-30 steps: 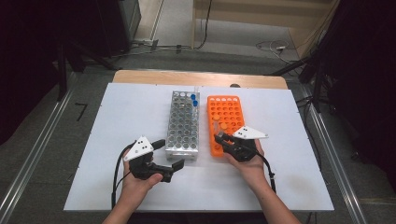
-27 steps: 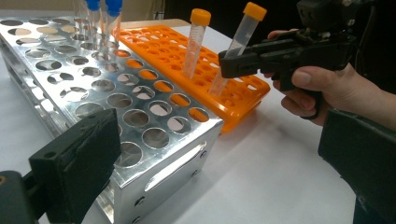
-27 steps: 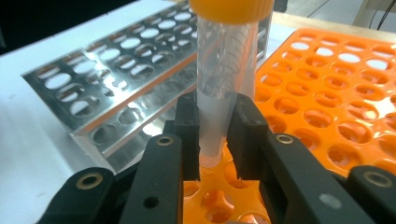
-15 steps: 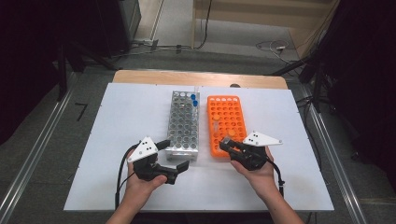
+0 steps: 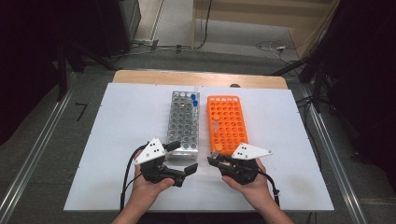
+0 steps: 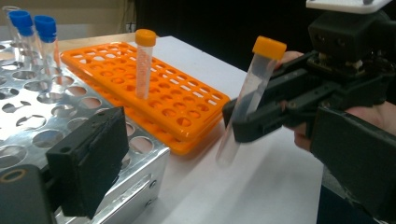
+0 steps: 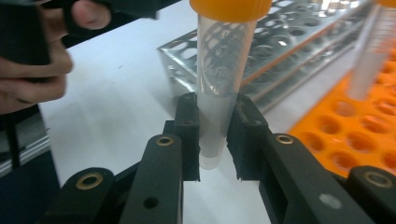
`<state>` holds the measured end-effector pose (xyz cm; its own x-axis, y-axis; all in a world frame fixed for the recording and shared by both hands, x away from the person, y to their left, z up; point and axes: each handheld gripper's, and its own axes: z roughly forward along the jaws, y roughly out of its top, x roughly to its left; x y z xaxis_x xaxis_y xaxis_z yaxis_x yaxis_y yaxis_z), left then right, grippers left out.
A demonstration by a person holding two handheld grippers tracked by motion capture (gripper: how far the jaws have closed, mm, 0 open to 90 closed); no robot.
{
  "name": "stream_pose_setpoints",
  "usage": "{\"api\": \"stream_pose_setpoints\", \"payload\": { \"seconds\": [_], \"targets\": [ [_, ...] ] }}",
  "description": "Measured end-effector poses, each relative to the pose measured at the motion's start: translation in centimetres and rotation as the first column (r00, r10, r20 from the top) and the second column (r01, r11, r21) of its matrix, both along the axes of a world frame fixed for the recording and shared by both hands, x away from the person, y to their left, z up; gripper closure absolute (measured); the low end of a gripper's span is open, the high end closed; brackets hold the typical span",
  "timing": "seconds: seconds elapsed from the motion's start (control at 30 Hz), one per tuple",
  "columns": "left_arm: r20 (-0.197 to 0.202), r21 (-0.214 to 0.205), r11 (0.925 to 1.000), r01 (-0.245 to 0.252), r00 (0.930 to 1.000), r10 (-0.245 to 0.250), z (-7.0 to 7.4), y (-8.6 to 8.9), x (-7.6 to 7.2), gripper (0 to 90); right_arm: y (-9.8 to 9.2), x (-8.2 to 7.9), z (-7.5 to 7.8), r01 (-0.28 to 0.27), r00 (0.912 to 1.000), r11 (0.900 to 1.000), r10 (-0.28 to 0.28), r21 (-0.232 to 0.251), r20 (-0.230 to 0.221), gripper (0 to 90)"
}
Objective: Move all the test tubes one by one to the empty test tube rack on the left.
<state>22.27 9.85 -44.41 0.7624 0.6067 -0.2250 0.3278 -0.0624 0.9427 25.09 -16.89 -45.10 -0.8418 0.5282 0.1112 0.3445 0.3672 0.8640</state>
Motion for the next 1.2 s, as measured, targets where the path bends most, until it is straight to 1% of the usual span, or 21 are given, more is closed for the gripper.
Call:
{"api": "stream_pose_setpoints", "payload": {
  "seconds": [0.07,0.17,0.2,0.3,0.33,0.5,0.67,0.73,0.77,0.93,1.07,1.1,1.2],
  "targets": [
    [-0.002,0.002,0.9999,0.015,0.9999,-0.015,0.0,-0.1,0.0,8.6,0.6,-0.4,-0.1,-0.02,0.9998,0.9998,0.02,-0.006,-0.005,72.9],
    [-0.001,-0.007,0.9992,0.04,0.9992,-0.04,0.0,-0.4,-0.1,14.3,1.4,-1.0,-0.1,-0.049,0.9988,0.9987,0.049,-0.016,-0.001,72.9],
    [0.001,-0.007,0.9986,0.053,0.9986,-0.053,0.1,-0.5,-0.1,17.1,1.6,-1.1,-0.1,-0.056,0.9984,0.9982,0.056,-0.02,-0.001,73.0],
    [0.008,-0.012,0.9966,0.081,0.9967,-0.081,0.0,-0.8,-0.2,30.6,2.2,-1.5,-0.2,-0.076,0.9971,0.9967,0.077,-0.026,0.002,73.0],
    [0.01,-0.014,0.9957,0.092,0.9957,-0.092,0.0,-0.9,-0.2,33.5,2.4,-1.6,-0.1,-0.082,0.9966,0.9963,0.082,-0.027,0.002,72.9],
    [0.005,-0.017,0.9915,0.129,0.9916,-0.129,0.0,-1.4,-0.2,47.0,2.9,-2.0,-0.1,-0.102,0.9947,0.9942,0.103,-0.031,0.003,72.9],
    [0.008,-0.013,0.9884,0.151,0.9885,-0.151,-0.1,-1.7,-0.2,57.8,3.2,-2.2,-0.1,-0.112,0.9937,0.9932,0.112,-0.033,0.001,72.9],
    [0.012,-0.014,0.987,0.16,0.987,-0.16,-0.1,-1.7,-0.3,63.5,3.3,-2.2,-0.1,-0.111,0.9938,0.9931,0.111,-0.037,-0.001,72.9],
    [0.016,-0.012,0.9867,0.162,0.9866,-0.162,-0.1,-1.7,-0.3,66.9,3.3,-2.2,-0.1,-0.11,0.9939,0.9932,0.11,-0.038,-0.001,72.9],
    [0.031,0.006,0.9909,0.134,0.9904,-0.134,-0.1,-1.5,-0.3,74.2,3.2,-2.1,-0.2,-0.115,0.9934,0.993,0.114,-0.029,-0.005,72.8],
    [0.038,-0.005,0.9921,0.126,0.9914,-0.125,0.0,-1.4,-0.2,74.7,2.9,-2.0,0.0,-0.113,0.9935,0.9931,0.114,-0.031,0.004,72.1],
    [0.042,-0.002,0.9931,0.117,0.9922,-0.117,0.0,-1.4,-0.2,74.7,2.8,-2.0,0.0,-0.115,0.9933,0.9929,0.116,-0.029,0.006,70.8],
    [0.043,-0.007,0.995,0.1,0.9941,-0.1,0.1,-1.2,0.0,74.8,2.5,-2.0,0.2,-0.142,0.9898,0.9897,0.142,-0.016,0.001,60.7]
  ]
}}
